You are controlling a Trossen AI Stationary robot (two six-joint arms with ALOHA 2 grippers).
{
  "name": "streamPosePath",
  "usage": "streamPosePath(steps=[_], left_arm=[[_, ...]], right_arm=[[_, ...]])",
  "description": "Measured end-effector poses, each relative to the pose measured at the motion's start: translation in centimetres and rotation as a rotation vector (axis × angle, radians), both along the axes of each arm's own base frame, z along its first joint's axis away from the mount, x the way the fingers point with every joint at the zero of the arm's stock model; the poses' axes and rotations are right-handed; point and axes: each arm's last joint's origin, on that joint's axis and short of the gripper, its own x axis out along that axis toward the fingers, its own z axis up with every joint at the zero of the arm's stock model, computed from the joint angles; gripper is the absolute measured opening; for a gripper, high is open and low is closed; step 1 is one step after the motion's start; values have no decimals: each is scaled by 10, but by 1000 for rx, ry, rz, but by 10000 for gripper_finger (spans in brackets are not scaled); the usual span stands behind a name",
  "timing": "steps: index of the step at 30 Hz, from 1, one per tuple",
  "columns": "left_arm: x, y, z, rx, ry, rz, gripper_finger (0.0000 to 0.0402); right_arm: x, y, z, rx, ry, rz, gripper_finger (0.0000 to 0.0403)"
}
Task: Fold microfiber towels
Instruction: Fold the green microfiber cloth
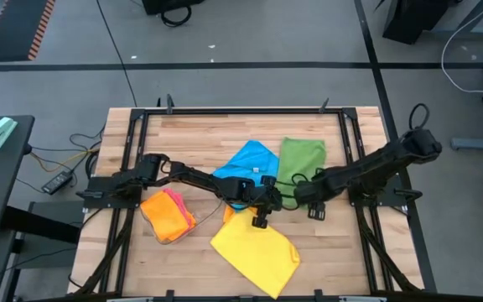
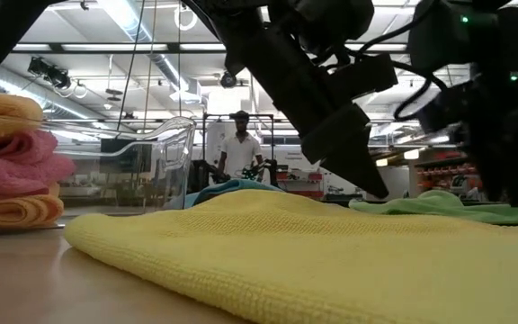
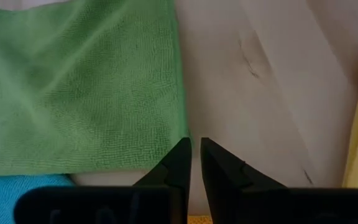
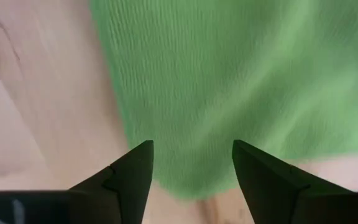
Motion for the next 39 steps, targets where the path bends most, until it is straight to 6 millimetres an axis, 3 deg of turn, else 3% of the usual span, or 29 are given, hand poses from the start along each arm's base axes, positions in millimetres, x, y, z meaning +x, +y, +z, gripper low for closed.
streamPosePath(steps=[16, 20, 27, 35, 39], left_arm=[[-8, 1, 3, 13, 78, -2, 38], [-17, 2, 16, 17, 121, 0, 37], [-24, 2, 28, 14, 148, 7, 40], [-23, -5, 29, 5, 123, 0, 33], [-17, -13, 31, 4, 46, -29, 51]], right_arm=[[4, 1, -28, 23, 175, -41, 212], [6, -3, -29, 67, 176, -50, 170], [10, -4, -29, 157, 162, -45, 18], [9, -4, -9, 175, 61, -72, 8], [4, -3, 4, 238, 29, -103, 7]])
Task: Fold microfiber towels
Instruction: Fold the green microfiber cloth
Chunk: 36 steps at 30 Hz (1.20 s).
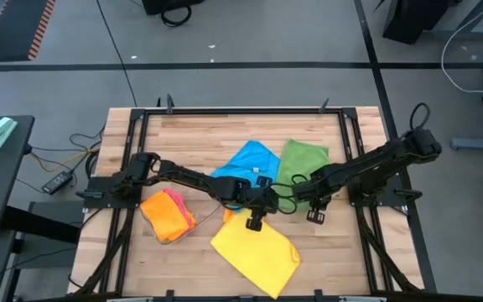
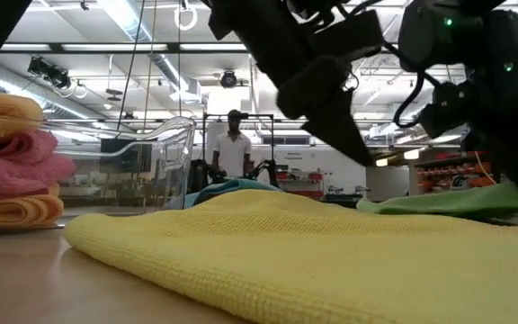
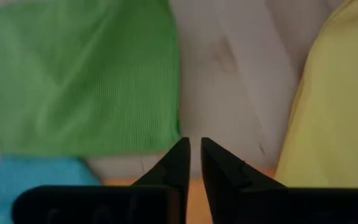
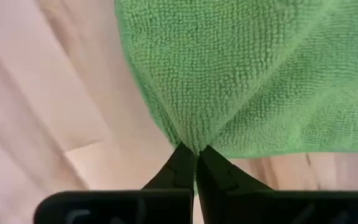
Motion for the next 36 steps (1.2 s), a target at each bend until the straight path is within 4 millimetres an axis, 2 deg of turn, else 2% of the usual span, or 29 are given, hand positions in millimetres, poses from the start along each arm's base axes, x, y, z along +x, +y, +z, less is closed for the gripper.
streamPosePath(steps=[6, 10, 15, 20, 28, 33, 36], left_arm=[[4, -17, -22, 167, 2, -73, 128], [8, -20, -28, 241, -33, -75, 184], [9, -17, -40, 282, 3, -105, 216], [15, -6, -53, 273, 1, -81, 202], [17, 6, -54, 260, 4, -34, 151], [19, 11, -60, 238, 17, -46, 105], [18, 11, -61, 231, 23, -50, 60]], right_arm=[[-4, 0, 9, 27, -30, -21, 6], [-4, 0, 10, 26, -39, -21, 6], [-1, 0, 9, 31, -66, -14, 6], [0, 1, 10, 37, -76, -2, 6], [1, 1, 10, 60, -83, 11, 7], [2, 2, 10, 63, -92, 16, 7], [3, 2, 10, 66, -111, 26, 7]])
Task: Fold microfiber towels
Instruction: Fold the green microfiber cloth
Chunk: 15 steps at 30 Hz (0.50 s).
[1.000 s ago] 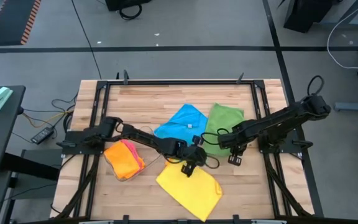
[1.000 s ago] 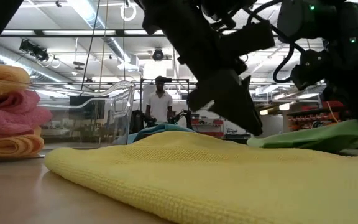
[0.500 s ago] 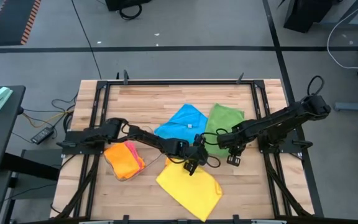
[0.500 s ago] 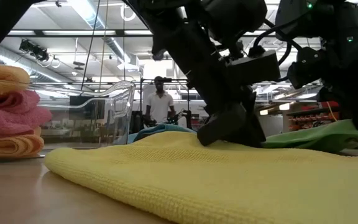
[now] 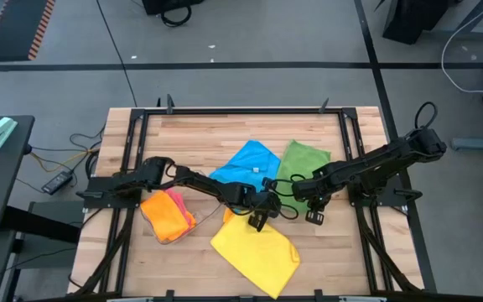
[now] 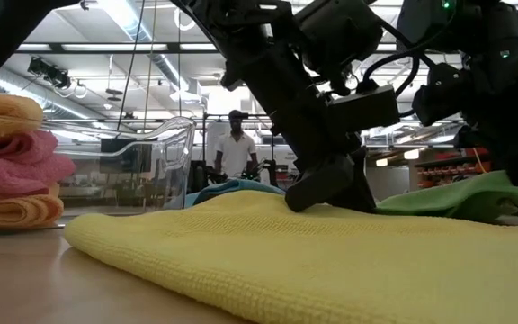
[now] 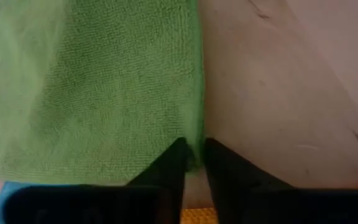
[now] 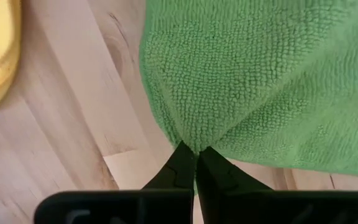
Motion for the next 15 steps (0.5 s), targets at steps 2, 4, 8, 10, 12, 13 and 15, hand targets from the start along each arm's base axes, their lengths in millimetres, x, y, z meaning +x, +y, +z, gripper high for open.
streamPosePath(steps=[2, 4, 8, 10, 12, 13, 15], left_arm=[[0, 0, -1, -5, 3, 4, 22], [-2, -2, 4, -10, 10, 5, 14], [-10, -12, 27, -9, 13, -32, 22], [-17, -18, 45, -19, 19, -60, 17], [-23, -24, 58, -42, 17, -79, 10], [-25, -27, 62, -62, 18, -84, 9], [-30, -32, 74, -104, 17, -99, 10]], right_arm=[[0, 0, 0, 5, -5, 8, 7], [0, 1, 0, 23, -2, 17, 7], [0, 4, 1, 81, 0, 32, 8], [1, 8, 1, 96, -19, 49, 8], [3, 13, 2, 133, -42, 61, 8], [5, 16, 3, 154, -56, 61, 8], [8, 22, 4, 191, -95, 66, 8]])
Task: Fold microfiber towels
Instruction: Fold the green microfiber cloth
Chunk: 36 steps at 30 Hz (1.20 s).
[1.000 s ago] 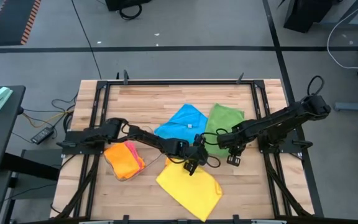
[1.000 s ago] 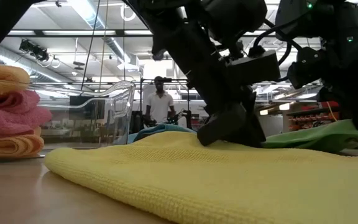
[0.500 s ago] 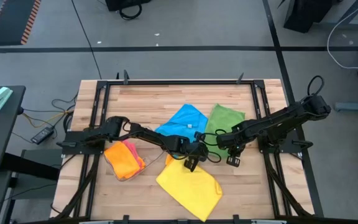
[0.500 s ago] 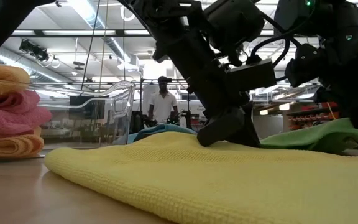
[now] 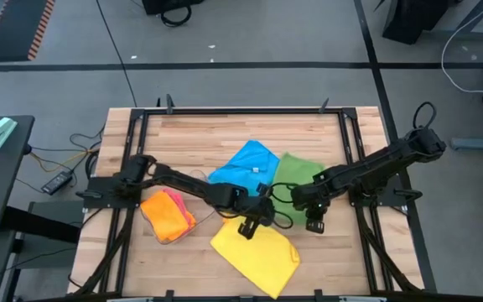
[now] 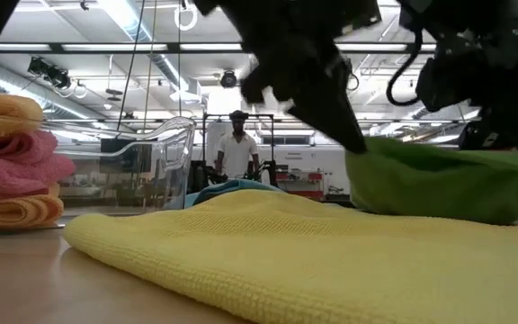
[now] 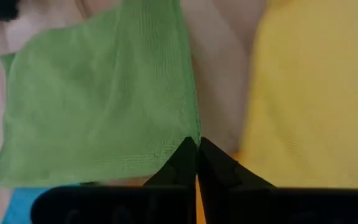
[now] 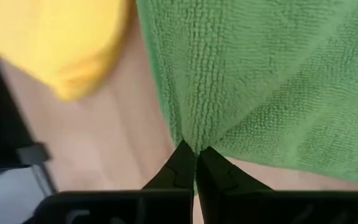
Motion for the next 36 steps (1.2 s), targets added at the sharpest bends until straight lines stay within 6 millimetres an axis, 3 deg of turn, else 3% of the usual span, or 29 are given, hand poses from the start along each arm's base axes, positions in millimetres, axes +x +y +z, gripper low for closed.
streamPosePath(steps=[3, 12, 17, 20, 25, 32, 36], left_arm=[[-5, -7, 14, -66, -10, -27, 20], [-23, -49, 26, -177, 18, -154, 9], [-30, -64, 43, -207, -6, -211, 30], [-27, -59, 45, -194, -9, -215, 26], [-17, -30, 39, -201, 11, -121, 9], [-10, -2, 37, -215, 25, -37, 27], [-4, 10, 23, -209, 52, -6, 20]], right_arm=[[4, 11, 2, 37, -59, -6, 8], [8, 53, 13, 177, -199, -10, 8], [5, 67, 16, 210, -230, -13, 8], [5, 66, 16, 195, -235, -4, 8], [7, 53, 12, 150, -200, -14, 8], [6, 29, 7, 123, -104, -12, 8], [5, 13, 4, 86, -42, -39, 8]])
